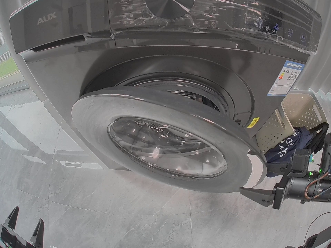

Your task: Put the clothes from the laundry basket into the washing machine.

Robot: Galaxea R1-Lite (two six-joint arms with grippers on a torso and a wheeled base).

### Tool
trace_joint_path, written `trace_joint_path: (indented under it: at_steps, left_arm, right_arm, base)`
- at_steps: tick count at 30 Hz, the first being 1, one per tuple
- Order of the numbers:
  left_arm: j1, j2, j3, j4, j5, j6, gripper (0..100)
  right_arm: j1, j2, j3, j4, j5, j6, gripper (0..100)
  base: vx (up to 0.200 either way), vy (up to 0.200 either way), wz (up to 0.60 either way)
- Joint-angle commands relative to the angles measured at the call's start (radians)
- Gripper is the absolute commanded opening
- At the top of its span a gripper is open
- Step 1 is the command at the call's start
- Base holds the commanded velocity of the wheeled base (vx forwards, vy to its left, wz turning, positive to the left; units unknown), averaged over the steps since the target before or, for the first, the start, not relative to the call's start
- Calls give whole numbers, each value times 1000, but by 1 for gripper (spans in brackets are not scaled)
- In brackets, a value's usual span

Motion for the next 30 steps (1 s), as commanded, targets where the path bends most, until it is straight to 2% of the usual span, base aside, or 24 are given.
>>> trace_joint_path:
  at_steps: [1, 7, 11, 18, 25, 30]
  left_arm:
    - [0, -12, 16, 0, 0, 2, 100]
    - [-2, -10, 16, 0, 0, 0, 100]
    - [-2, -12, 16, 0, 0, 0, 100]
    - [-2, -12, 16, 0, 0, 2, 100]
    - [-2, -10, 16, 0, 0, 2, 100]
    - [-2, -12, 16, 0, 0, 2, 100]
  right_arm:
    - [-6, 5, -16, -1, -1, 0, 100]
    - [11, 99, -52, -32, 3, 3, 100]
    - [51, 108, -12, -59, 6, 5, 100]
    - [74, 57, 56, -61, 8, 11, 100]
    - [55, 86, -1, -61, 6, 10, 100]
    - [68, 172, -44, -81, 6, 11, 100]
  base:
    - [0, 0, 0]
    - [-200, 0, 0]
    - [0, 0, 0]
    - [0, 0, 0]
    - [0, 0, 0]
    - [-200, 0, 0]
